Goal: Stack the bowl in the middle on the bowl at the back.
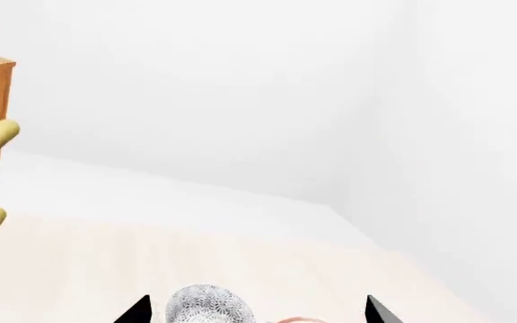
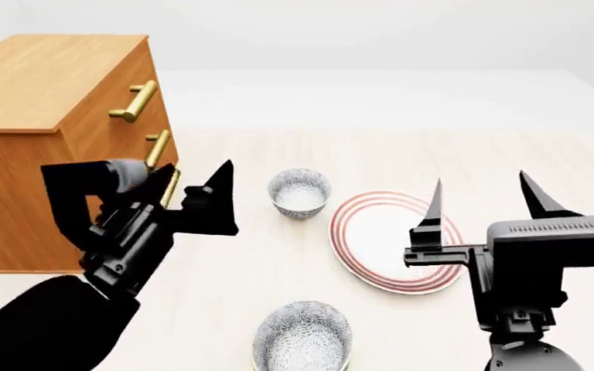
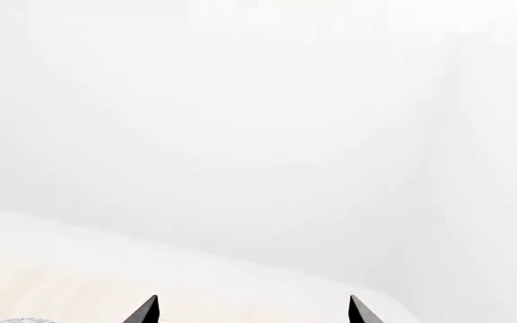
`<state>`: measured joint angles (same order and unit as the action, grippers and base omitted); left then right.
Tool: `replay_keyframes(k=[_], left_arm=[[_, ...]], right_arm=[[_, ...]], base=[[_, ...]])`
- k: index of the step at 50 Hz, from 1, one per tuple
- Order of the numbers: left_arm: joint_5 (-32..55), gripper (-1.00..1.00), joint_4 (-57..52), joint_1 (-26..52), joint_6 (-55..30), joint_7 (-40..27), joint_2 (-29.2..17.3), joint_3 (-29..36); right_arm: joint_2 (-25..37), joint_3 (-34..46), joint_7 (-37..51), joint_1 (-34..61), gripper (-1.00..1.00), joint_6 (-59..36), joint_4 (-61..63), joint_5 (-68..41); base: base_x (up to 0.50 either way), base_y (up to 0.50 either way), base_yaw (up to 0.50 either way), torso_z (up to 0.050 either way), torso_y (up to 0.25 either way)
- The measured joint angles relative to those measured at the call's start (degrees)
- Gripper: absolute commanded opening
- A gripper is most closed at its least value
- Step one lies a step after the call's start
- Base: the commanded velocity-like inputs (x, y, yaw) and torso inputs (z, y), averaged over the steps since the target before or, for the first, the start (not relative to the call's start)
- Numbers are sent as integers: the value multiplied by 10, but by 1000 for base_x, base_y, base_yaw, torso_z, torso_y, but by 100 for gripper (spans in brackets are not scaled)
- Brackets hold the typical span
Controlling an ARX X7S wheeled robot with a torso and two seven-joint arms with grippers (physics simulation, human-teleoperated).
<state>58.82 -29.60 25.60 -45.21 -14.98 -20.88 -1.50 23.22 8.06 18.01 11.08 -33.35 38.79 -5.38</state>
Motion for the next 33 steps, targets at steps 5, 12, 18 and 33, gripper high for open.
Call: replay_keyframes(k=[5, 12, 18, 33], left_arm=[[-41, 100, -32, -20, 44, 6, 4, -8], [-94, 100, -75, -59, 110, 20, 12, -18], [-130, 100, -105, -96, 165, 36, 20, -27], [-203, 100, -165, -185, 287, 75, 37, -54]], right_arm=[[8, 6, 11, 2, 100, -20, 51, 15], [21, 26, 29, 0, 100, -42, 114, 52], [18, 36, 28, -13, 100, -40, 158, 101], [-147, -38, -143, -82, 100, 103, 199, 264]], base=[[0, 0, 0, 0, 0], [0, 0, 0, 0, 0], [0, 0, 0, 0, 0], [0, 0, 0, 0, 0]])
